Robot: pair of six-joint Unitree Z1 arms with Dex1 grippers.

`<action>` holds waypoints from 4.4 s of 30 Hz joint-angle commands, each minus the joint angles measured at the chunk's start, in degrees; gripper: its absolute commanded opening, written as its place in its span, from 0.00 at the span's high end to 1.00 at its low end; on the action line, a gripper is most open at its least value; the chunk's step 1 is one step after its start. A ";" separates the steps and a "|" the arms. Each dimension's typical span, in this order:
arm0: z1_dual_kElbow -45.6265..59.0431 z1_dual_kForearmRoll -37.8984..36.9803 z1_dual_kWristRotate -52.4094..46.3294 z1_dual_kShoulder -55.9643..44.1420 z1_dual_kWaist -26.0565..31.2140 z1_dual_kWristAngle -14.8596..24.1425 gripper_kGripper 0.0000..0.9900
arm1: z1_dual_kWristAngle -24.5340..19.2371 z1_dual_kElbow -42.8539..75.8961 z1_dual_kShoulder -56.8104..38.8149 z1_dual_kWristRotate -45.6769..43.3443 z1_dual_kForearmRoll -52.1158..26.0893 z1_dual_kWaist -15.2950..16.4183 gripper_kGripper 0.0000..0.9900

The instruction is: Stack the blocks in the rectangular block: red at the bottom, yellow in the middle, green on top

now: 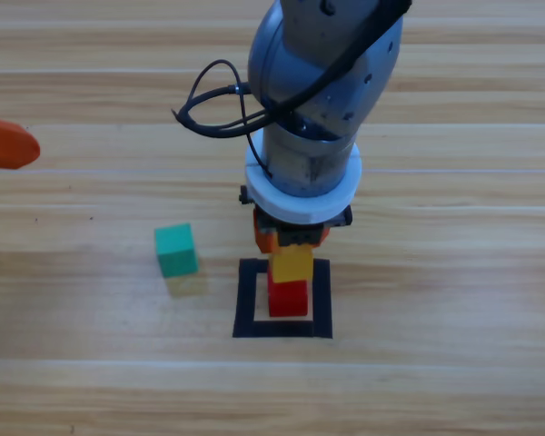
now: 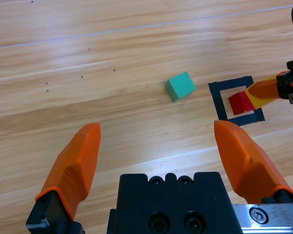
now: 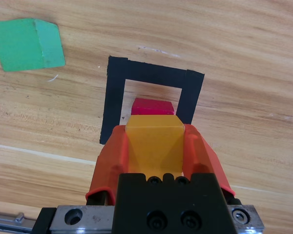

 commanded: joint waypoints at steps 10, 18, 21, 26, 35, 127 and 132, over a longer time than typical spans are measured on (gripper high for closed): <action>1.67 -0.72 -0.50 0.20 0.96 -0.97 0.00 | -0.81 -0.71 5.02 0.82 0.45 1.85 0.93; 1.84 -1.16 -0.50 0.46 0.96 -1.06 0.00 | -0.81 -0.80 5.19 0.91 0.45 2.02 0.93; 1.84 -1.25 -0.50 0.64 0.96 -1.06 0.00 | -0.99 -0.89 5.28 0.82 0.45 2.11 0.89; 1.84 -1.34 -0.50 0.90 0.96 -1.14 0.00 | -1.08 -1.68 5.81 0.65 0.45 2.02 0.09; 1.84 -1.51 -0.50 1.25 0.96 -1.14 0.00 | -3.36 -2.20 -0.08 0.03 0.45 2.11 0.00; -31.12 10.97 -11.31 59.88 13.44 -21.71 0.73 | -2.22 64.07 -46.49 -34.95 -43.84 -0.79 0.00; -30.85 12.29 -6.74 56.10 13.44 -21.10 0.97 | -2.22 63.98 -45.96 -34.95 -43.84 -0.88 0.00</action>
